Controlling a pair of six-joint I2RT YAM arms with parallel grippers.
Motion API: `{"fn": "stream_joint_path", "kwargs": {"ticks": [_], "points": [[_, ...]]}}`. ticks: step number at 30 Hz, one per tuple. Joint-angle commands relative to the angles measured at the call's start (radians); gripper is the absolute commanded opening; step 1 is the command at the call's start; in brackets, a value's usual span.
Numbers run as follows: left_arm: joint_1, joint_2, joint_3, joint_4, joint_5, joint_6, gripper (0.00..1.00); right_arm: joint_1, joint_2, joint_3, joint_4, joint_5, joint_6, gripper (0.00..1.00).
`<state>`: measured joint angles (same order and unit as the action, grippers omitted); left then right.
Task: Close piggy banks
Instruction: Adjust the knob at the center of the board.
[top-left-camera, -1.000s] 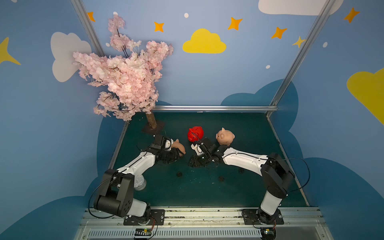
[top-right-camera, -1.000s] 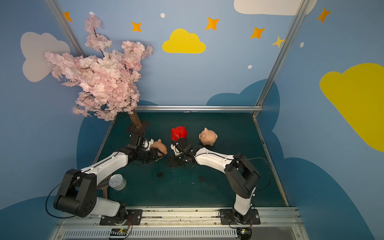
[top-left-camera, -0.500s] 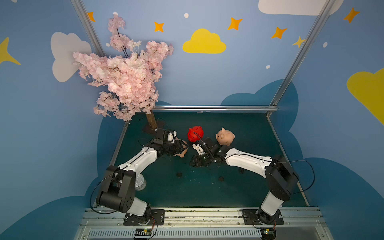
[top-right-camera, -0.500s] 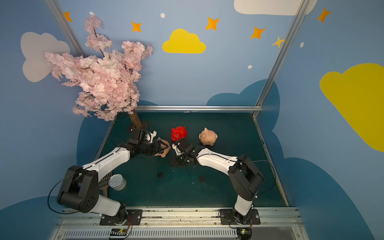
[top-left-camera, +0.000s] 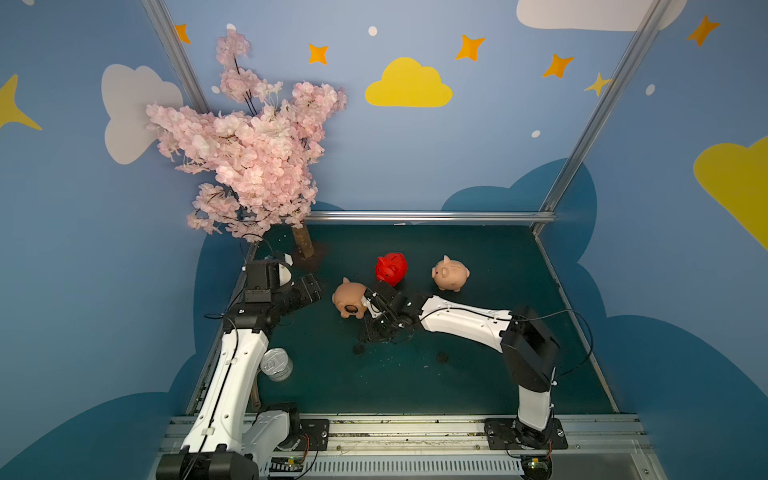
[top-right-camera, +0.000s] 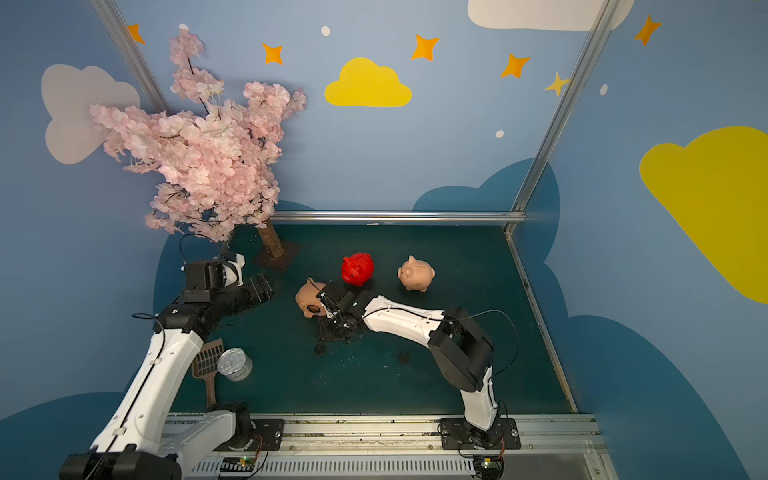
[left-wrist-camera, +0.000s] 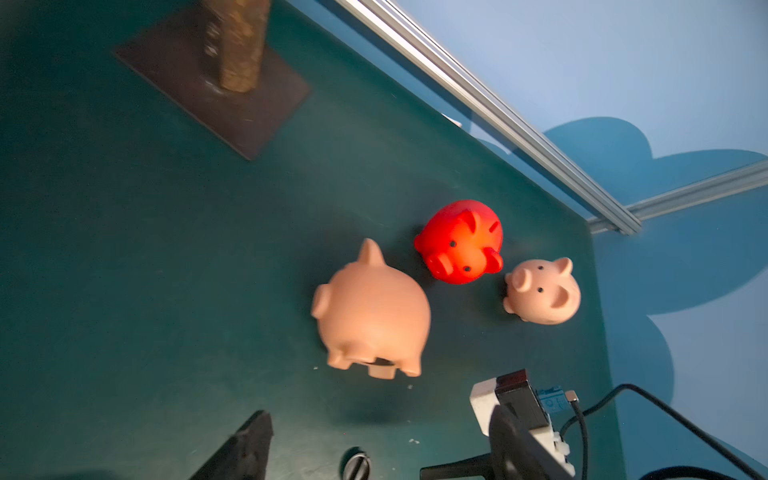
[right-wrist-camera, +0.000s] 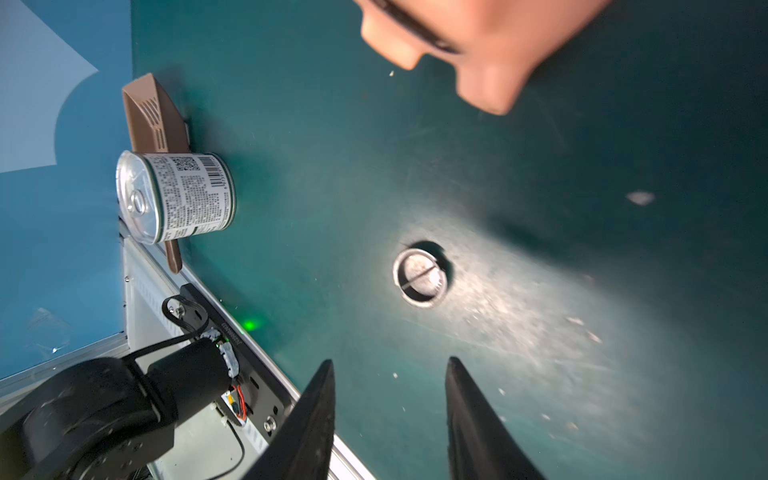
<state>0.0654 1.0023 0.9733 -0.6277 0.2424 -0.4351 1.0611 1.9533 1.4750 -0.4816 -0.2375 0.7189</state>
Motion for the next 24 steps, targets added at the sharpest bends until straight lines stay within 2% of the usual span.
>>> {"fn": "stream_joint_path", "kwargs": {"ticks": [1, 8, 24], "points": [[0.044, -0.031, 0.014, -0.13, -0.076, 0.056, 0.82, 0.023, 0.051, 0.069, -0.107, 0.033, 0.022, 0.4], [0.074, -0.058, -0.043, -0.081, -0.034, 0.052, 0.83, 0.046, 0.172, 0.207, -0.216, 0.046, 0.031, 0.29], [0.084, -0.051, -0.089, -0.035, 0.011, 0.055, 0.82, 0.052, 0.271, 0.29, -0.253, 0.052, 0.036, 0.18]]}}
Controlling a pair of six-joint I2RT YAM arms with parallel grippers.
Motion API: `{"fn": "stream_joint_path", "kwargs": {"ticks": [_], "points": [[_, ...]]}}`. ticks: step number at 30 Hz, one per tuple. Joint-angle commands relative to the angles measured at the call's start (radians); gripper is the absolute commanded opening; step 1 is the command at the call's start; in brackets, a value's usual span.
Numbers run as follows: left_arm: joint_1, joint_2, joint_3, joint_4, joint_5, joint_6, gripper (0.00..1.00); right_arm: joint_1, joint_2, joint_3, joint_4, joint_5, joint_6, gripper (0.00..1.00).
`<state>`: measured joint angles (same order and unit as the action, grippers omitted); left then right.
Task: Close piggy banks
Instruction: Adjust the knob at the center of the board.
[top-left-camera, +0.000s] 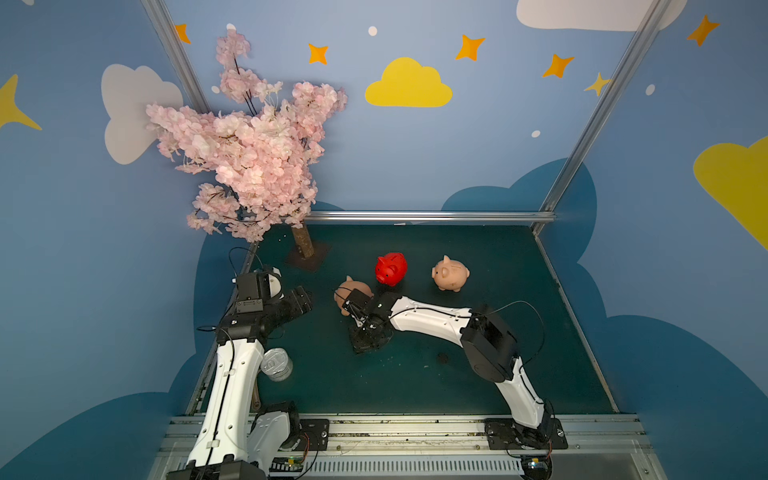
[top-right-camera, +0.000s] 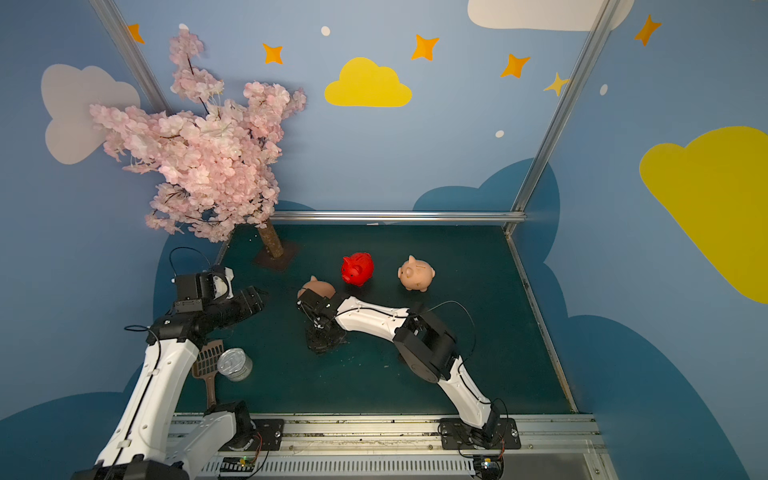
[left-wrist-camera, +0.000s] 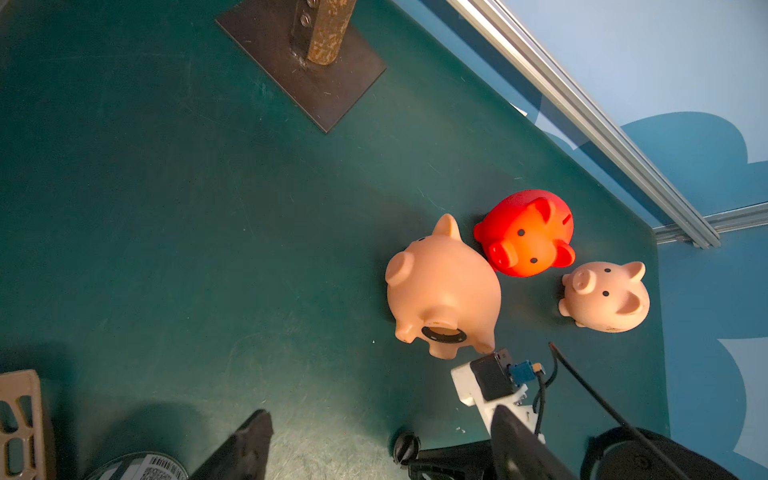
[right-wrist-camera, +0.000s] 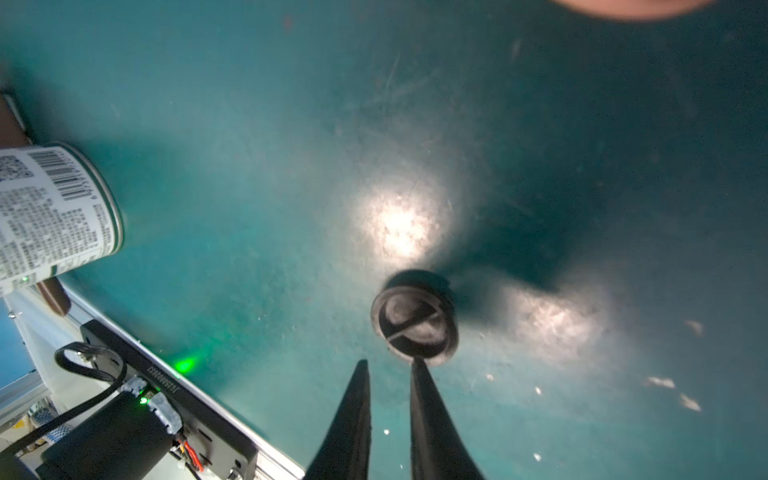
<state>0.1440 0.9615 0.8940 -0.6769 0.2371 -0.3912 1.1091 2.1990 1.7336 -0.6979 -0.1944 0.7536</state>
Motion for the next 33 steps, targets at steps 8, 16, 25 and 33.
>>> {"fn": "stream_joint_path", "kwargs": {"ticks": [8, 16, 25, 33], "points": [[0.006, -0.017, -0.013, 0.017, 0.018, 0.015, 0.83, 0.0, 0.054, 0.047, -0.043, 0.009, 0.001, 0.17], [0.007, -0.017, -0.018, 0.024, 0.021, 0.017, 0.84, -0.003, 0.074, 0.058, -0.057, 0.018, -0.006, 0.17], [0.008, -0.02, -0.016, 0.024, 0.021, 0.023, 0.84, 0.0, 0.068, 0.053, -0.149, 0.077, -0.064, 0.13], [0.008, -0.03, -0.028, 0.033, 0.036, 0.017, 0.84, -0.001, 0.034, 0.001, -0.236, 0.162, -0.143, 0.01]]}}
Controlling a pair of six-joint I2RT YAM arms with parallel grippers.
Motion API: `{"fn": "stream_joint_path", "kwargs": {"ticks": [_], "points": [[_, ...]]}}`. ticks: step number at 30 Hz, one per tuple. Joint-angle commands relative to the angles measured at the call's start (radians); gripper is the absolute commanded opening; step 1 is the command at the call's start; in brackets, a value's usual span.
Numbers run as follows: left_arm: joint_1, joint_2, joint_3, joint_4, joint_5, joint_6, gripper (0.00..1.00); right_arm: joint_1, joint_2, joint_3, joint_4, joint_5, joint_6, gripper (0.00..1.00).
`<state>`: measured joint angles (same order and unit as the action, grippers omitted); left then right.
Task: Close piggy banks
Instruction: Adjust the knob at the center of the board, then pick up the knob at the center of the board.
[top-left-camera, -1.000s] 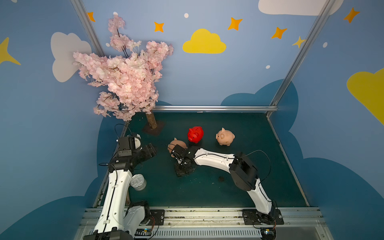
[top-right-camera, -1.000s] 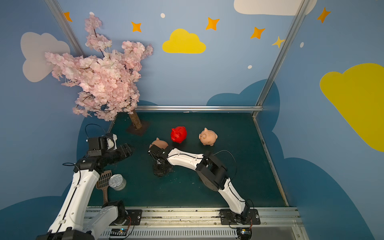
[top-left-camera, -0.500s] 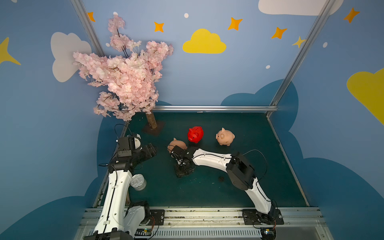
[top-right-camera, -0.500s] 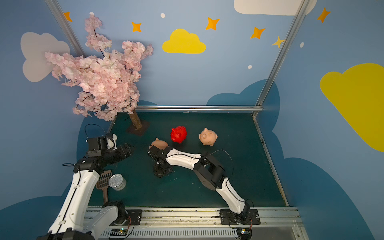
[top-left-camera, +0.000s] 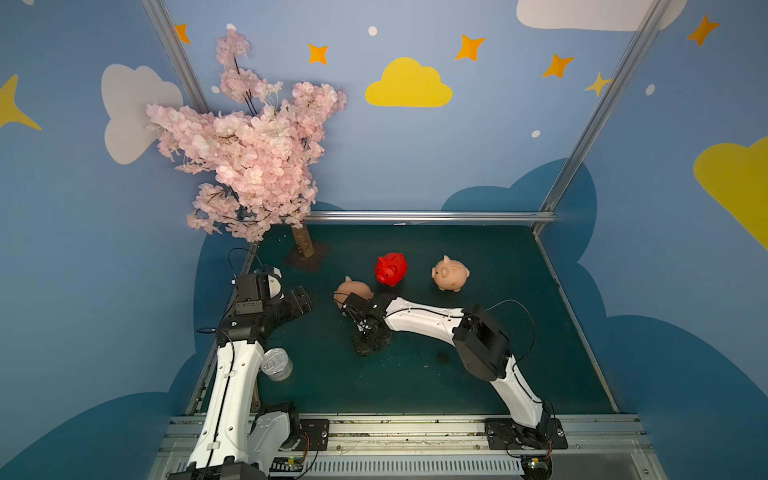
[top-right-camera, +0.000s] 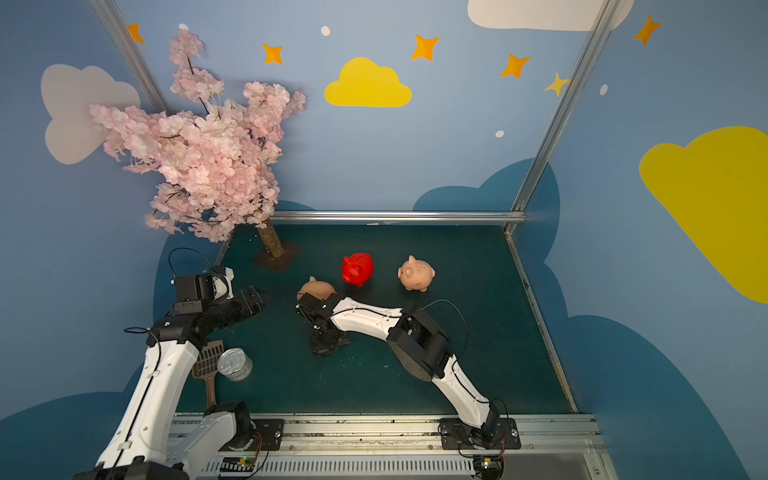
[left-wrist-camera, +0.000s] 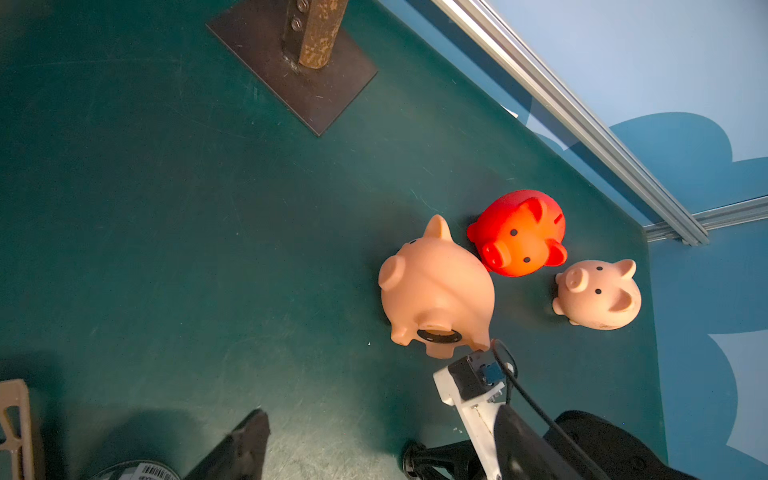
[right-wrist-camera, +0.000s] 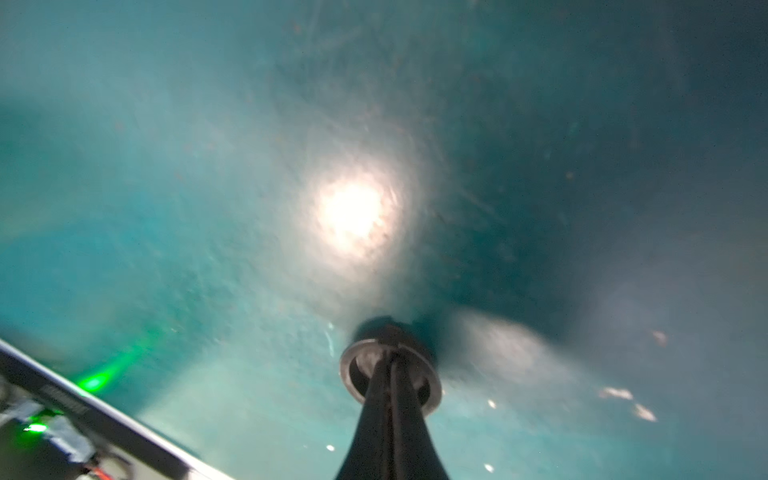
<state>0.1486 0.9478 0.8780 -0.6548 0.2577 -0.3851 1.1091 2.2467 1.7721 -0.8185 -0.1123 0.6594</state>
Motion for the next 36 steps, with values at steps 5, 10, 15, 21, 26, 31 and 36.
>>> {"fn": "stream_joint_path", "kwargs": {"ticks": [5, 10, 15, 21, 26, 31, 36], "points": [[0.004, -0.017, -0.013, 0.009, 0.015, 0.015, 0.84, -0.01, -0.066, -0.114, -0.125, 0.147, -0.102, 0.0], [0.004, -0.019, -0.016, 0.009, 0.014, 0.017, 0.84, -0.032, -0.101, -0.181, -0.152, 0.211, -0.125, 0.0], [0.003, -0.014, -0.019, 0.012, 0.016, 0.018, 0.85, -0.058, -0.126, -0.234, -0.146, 0.206, -0.138, 0.0], [0.003, -0.007, -0.019, 0.012, 0.015, 0.019, 0.84, -0.077, -0.142, -0.25, -0.144, 0.168, -0.156, 0.03], [0.004, -0.005, -0.022, 0.014, 0.014, 0.021, 0.84, -0.089, -0.145, -0.258, -0.137, 0.128, -0.156, 0.1], [0.004, 0.001, -0.022, 0.012, 0.008, 0.018, 0.84, -0.091, -0.144, -0.253, -0.143, 0.111, -0.156, 0.16], [0.003, 0.001, -0.02, 0.012, 0.006, 0.018, 0.84, -0.091, -0.135, -0.247, -0.149, 0.097, -0.151, 0.15]]}}
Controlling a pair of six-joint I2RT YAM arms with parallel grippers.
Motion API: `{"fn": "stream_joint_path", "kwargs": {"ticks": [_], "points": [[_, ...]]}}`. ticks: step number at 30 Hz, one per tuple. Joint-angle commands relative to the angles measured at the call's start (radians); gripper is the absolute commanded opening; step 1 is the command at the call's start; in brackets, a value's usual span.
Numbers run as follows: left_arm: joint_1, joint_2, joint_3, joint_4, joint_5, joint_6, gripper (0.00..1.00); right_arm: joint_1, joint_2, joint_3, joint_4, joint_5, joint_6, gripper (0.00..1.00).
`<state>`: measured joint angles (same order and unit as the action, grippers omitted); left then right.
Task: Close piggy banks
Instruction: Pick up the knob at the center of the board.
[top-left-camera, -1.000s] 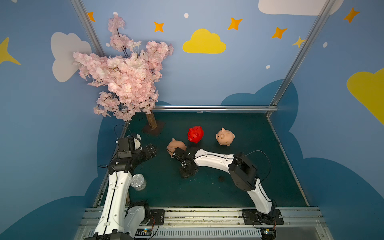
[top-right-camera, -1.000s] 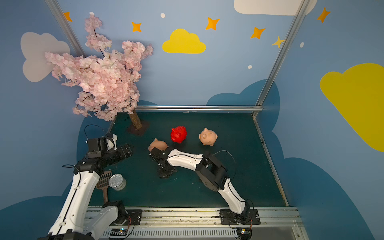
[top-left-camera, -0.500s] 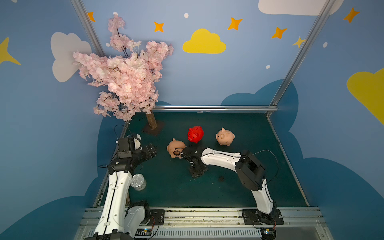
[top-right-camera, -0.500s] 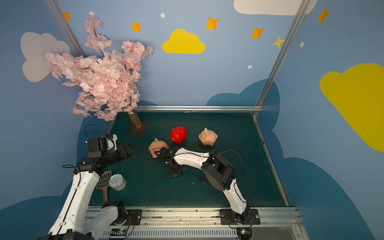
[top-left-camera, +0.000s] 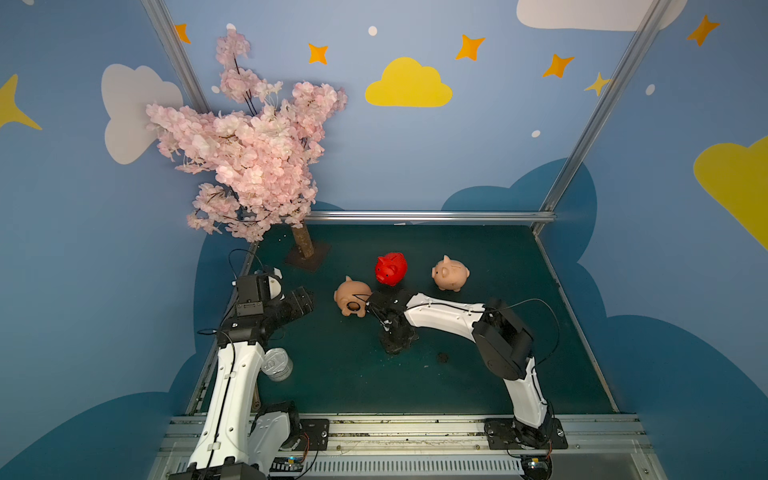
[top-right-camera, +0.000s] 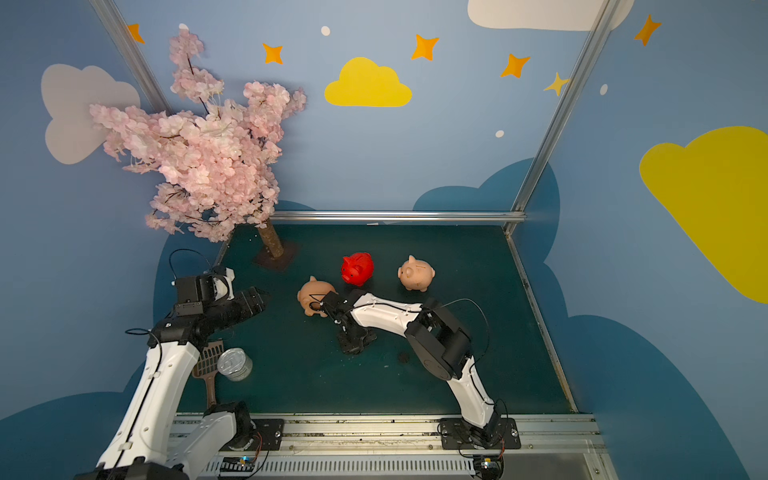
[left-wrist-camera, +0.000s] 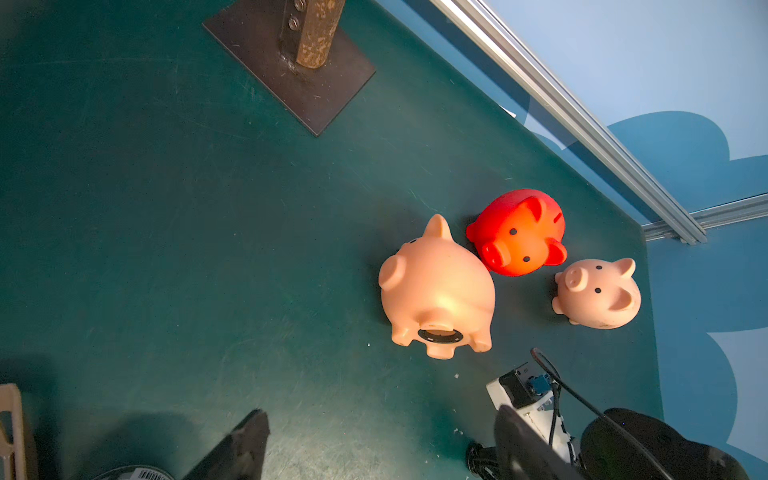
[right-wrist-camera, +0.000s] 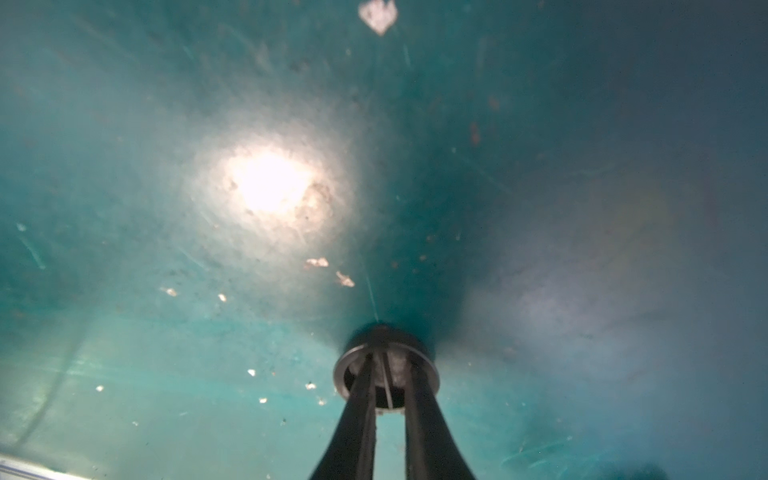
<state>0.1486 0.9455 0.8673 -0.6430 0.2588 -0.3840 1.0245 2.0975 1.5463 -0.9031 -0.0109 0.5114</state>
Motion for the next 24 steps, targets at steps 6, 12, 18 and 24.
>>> {"fn": "stream_joint_path", "kwargs": {"ticks": [6, 12, 18, 24], "points": [[0.003, 0.002, -0.011, -0.001, 0.007, 0.017, 0.84, -0.007, 0.041, -0.009, -0.078, -0.014, 0.001, 0.12], [0.003, -0.002, -0.014, 0.003, 0.013, 0.017, 0.84, -0.007, 0.061, -0.005, -0.088, -0.008, -0.002, 0.08], [0.003, 0.013, -0.012, 0.016, 0.036, 0.012, 0.86, -0.008, 0.049, -0.006, -0.072, 0.0, -0.015, 0.02], [-0.05, 0.086, 0.025, 0.09, 0.114, -0.021, 0.85, -0.01, -0.044, -0.026, -0.032, 0.032, -0.055, 0.0]]}}
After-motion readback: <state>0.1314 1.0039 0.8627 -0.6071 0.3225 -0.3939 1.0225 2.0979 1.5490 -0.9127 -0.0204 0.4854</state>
